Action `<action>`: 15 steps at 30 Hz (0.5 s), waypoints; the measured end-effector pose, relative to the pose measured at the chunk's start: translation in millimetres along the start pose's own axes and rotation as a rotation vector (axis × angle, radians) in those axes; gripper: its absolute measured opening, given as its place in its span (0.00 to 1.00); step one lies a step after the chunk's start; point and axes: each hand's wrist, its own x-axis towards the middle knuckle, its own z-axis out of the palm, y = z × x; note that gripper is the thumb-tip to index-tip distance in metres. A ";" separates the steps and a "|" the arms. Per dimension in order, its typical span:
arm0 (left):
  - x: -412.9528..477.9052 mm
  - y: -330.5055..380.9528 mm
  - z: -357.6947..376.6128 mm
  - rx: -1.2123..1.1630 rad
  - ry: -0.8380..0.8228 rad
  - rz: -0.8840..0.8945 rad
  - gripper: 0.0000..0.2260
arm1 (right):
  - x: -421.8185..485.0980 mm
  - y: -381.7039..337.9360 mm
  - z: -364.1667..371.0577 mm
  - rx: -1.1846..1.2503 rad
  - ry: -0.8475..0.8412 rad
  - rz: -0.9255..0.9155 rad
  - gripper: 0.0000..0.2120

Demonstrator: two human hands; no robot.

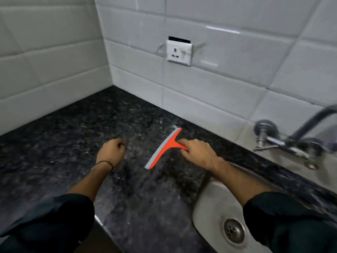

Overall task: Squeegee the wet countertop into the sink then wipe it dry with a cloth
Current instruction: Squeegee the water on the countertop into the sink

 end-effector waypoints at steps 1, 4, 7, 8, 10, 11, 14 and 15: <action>15.7 -16.1 -6.4 0.006 -0.006 -0.019 0.10 | 25.0 -13.6 -1.8 0.024 -0.009 0.005 0.21; 64.5 -62.1 -20.7 0.024 -0.010 -0.059 0.11 | 101.2 -50.0 -5.5 0.075 -0.064 -0.004 0.28; 110.8 -100.7 -28.7 0.108 -0.035 -0.062 0.13 | 178.5 -80.9 -6.5 0.138 -0.164 -0.039 0.33; 126.6 -113.3 -30.5 0.135 -0.067 -0.079 0.17 | 206.7 -91.4 -4.3 0.156 -0.197 -0.053 0.35; 154.4 -133.3 -34.5 0.189 -0.149 -0.142 0.27 | 258.2 -109.2 1.7 0.170 -0.251 -0.094 0.38; 169.4 -142.9 -36.8 0.210 -0.188 -0.179 0.32 | 284.3 -118.6 4.5 0.155 -0.265 -0.110 0.39; 207.4 -168.5 -44.2 0.289 -0.288 -0.269 0.44 | 356.2 -144.4 10.2 0.057 -0.208 -0.168 0.33; 215.6 -174.4 -45.7 0.320 -0.323 -0.280 0.47 | 374.3 -151.4 9.9 0.025 -0.174 -0.194 0.32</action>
